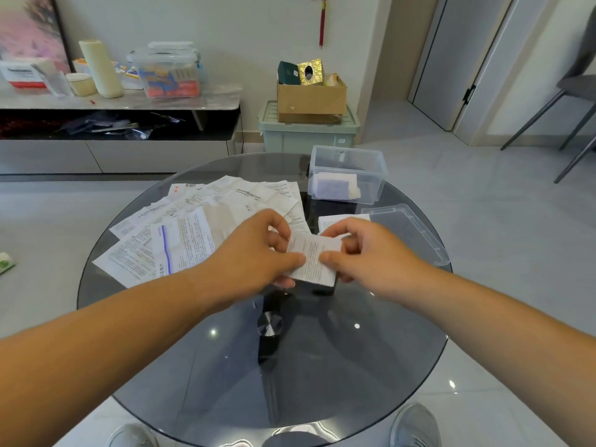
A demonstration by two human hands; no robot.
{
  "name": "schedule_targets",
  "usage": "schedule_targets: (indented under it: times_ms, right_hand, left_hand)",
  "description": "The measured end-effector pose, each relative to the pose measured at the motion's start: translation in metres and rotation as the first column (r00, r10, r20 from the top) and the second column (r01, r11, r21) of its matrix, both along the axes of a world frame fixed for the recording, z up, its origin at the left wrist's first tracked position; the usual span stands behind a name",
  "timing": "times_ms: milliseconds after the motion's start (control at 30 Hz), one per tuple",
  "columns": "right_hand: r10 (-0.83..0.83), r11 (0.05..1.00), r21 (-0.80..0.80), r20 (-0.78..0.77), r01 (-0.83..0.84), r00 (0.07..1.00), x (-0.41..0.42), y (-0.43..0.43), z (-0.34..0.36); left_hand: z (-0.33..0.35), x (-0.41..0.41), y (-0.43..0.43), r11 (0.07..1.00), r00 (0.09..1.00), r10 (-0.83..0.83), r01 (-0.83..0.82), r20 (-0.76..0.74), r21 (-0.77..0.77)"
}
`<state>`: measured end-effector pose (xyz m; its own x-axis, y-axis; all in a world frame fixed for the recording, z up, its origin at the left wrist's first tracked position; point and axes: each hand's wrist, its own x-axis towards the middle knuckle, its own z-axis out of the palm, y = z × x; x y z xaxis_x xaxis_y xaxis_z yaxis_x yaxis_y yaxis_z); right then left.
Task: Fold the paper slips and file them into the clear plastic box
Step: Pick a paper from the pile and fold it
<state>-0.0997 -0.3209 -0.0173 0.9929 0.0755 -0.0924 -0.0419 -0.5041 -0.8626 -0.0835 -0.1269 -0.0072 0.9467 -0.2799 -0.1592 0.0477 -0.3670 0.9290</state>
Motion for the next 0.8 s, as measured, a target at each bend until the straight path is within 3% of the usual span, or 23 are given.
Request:
schedule_targets:
  times_ms: [100, 267, 433, 700, 800]
  right_hand:
    - [-0.064, 0.997, -0.039, 0.102, 0.068, 0.993, 0.019, -0.018, 0.015]
    - [-0.112, 0.978, -0.161, 0.138, 0.133, 0.984, 0.053, -0.044, 0.018]
    - [0.028, 0.889, -0.454, 0.180, 0.058, 0.983, 0.070, -0.053, -0.003]
    - [0.220, 0.702, -0.711, 0.284, 0.051, 0.933, 0.068, -0.056, -0.027]
    - [0.374, 0.577, -0.817, 0.249, -0.014, 0.893, 0.065, -0.061, -0.031]
  left_hand:
    - [0.004, 0.021, -0.019, 0.999, 0.996, 0.024, -0.026, 0.086, 0.019]
    - [0.004, 0.062, -0.053, 0.957, 0.956, -0.077, -0.008, 0.282, 0.289]
    - [-0.011, 0.076, -0.071, 0.865, 0.913, -0.224, 0.025, 0.341, 0.501]
    - [-0.035, 0.079, -0.075, 0.742, 0.887, -0.368, 0.098, 0.280, 0.664]
    - [-0.035, 0.082, -0.075, 0.705, 0.890, -0.377, 0.096, 0.257, 0.702]
